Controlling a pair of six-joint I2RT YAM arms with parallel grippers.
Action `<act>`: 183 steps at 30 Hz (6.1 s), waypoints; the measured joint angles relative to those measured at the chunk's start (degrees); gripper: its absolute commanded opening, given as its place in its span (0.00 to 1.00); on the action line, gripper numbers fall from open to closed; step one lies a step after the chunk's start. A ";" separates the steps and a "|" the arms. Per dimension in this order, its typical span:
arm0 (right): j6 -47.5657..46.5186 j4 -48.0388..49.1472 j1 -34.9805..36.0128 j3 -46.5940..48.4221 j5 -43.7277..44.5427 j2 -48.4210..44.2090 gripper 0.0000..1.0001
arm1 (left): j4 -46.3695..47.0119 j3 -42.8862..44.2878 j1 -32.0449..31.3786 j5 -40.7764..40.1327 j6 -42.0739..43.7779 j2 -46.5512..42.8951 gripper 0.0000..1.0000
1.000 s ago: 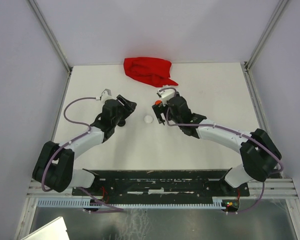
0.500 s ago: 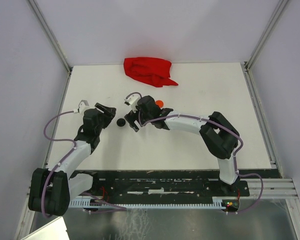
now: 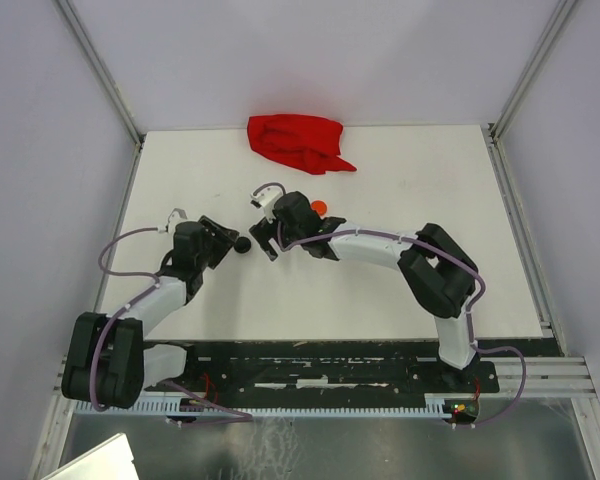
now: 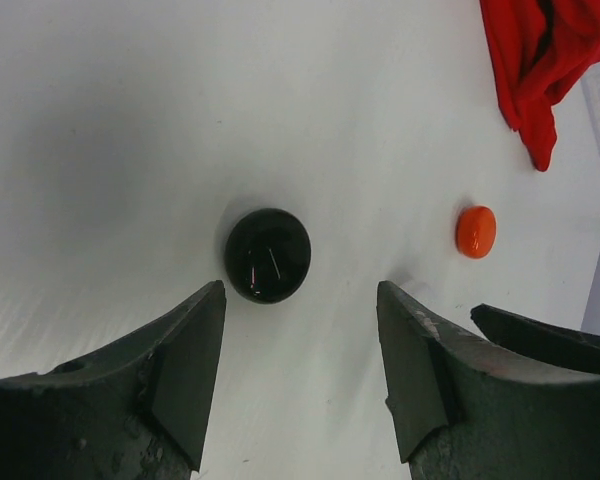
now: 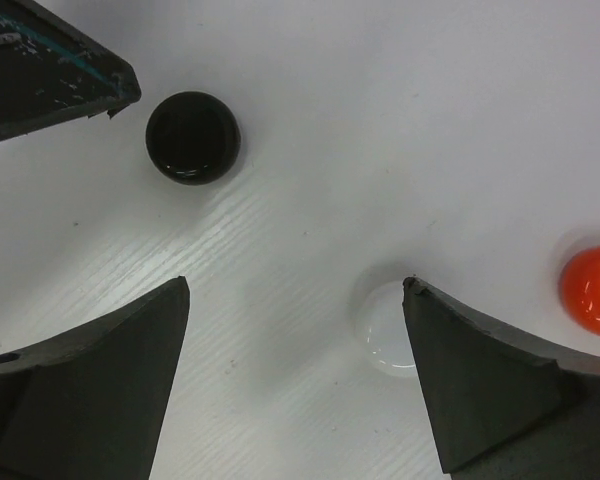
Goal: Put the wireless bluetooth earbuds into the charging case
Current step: Pick up the charging case at the center of the board.
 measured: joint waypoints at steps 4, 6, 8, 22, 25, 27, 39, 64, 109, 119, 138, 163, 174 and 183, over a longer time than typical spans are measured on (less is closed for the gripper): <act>0.33 0.28 -0.11 -1.81 1.92 -1.95 0.96 | 0.33 -0.17 0.00 1.07 0.02 1.75 0.68; 0.39 0.35 -0.20 -2.54 2.71 -2.97 0.96 | 0.66 -0.24 0.00 1.31 0.02 2.91 0.68; 0.42 0.55 -0.26 -3.13 3.28 -3.96 0.96 | 0.94 -0.26 0.00 1.90 0.04 4.26 0.68; 0.39 1.40 -1.73 -5.77 5.01 -5.99 0.97 | 5.31 0.15 0.00 3.67 0.33 11.19 0.68; 0.39 1.44 -1.97 -5.92 5.20 -6.01 0.97 | 6.23 1.16 0.00 4.13 0.50 12.79 0.68; 0.39 1.57 -2.10 -6.01 5.22 -6.05 0.97 | 6.91 1.99 0.00 4.57 0.50 14.14 0.67; 0.42 1.60 -2.95 -6.38 5.22 -6.08 0.97 | 9.81 6.01 -0.22 7.67 0.81 20.00 0.66; 0.90 2.64 -6.80 -10.38 5.22 -8.66 0.97 | 12.31 15.32 -5.95 9.73 2.71 29.51 0.64; -4.70 -7.23 -8.07 5.03 -8.35 2.23 0.95 | 13.09 15.74 -0.07 6.80 3.06 17.79 0.66; -5.25 -13.66 -7.39 15.26 -9.03 12.02 0.93 | 11.32 5.64 -0.07 6.86 2.60 5.44 0.66; -5.22 -16.83 -3.85 21.88 -5.49 17.77 0.77 | 10.45 3.13 1.29 7.15 2.43 -0.02 0.66; -5.75 -0.79 -4.15 3.45 -2.91 8.41 0.22 | 12.57 0.92 2.67 13.33 1.77 0.00 0.68; -6.99 10.45 -8.02 -11.13 -12.81 -11.26 0.22 | 22.51 -0.13 2.82 29.90 -0.17 5.57 0.68; -8.44 10.91 -8.07 -16.37 -17.62 -14.73 0.22 | 26.51 -0.20 2.21 37.53 -0.15 6.27 0.66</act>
